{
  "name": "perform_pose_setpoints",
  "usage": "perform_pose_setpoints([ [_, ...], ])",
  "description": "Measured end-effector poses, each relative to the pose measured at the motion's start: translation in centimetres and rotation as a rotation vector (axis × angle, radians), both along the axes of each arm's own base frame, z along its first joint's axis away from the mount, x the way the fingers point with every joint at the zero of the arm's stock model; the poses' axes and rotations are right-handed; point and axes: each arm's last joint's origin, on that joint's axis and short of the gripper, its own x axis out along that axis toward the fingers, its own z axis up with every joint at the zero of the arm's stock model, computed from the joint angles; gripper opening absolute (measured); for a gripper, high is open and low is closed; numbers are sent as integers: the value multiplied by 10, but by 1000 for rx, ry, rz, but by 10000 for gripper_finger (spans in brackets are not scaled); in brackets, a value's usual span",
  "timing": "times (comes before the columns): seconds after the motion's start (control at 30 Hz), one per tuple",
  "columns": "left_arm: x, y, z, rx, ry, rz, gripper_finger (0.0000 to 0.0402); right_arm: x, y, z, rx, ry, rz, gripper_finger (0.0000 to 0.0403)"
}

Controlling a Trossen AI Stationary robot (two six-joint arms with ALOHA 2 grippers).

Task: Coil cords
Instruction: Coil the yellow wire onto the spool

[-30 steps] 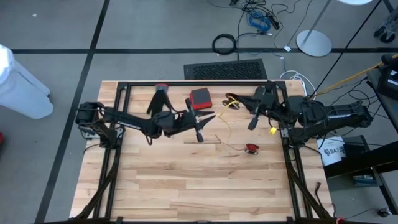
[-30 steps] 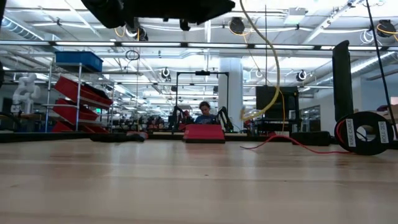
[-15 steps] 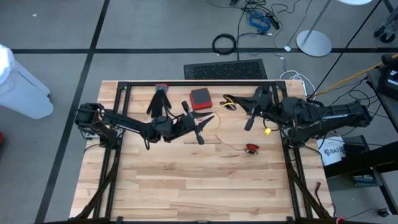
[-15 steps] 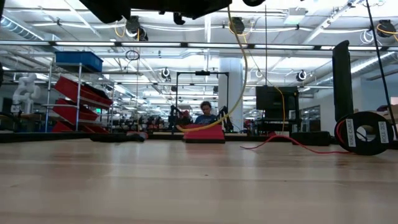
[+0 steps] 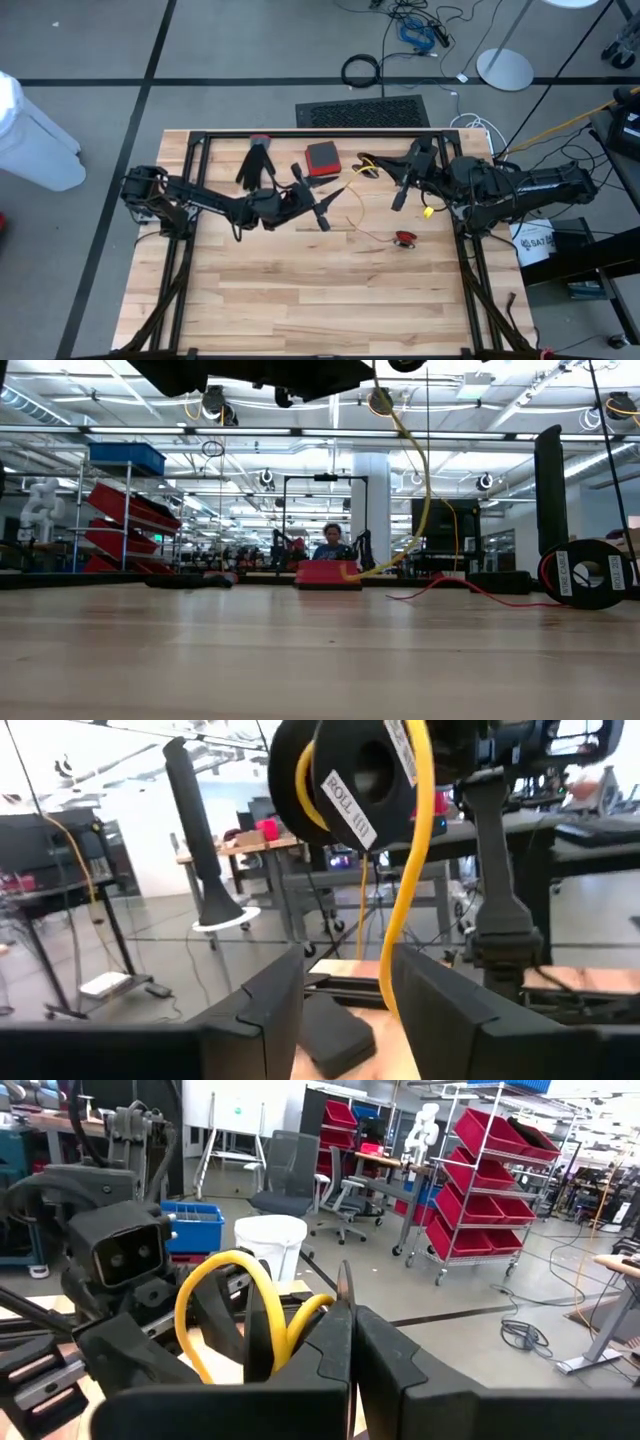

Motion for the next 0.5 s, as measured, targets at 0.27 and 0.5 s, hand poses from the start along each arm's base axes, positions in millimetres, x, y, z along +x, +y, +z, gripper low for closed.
perform_pose_setpoints([
  [0.27,13,16,-25,-117,3,-108,162,0,0,0,0,0,1,0],
  [0.5,16,23,-28,-116,-32,-85,162,0,0,-1,9,2,4,0],
])
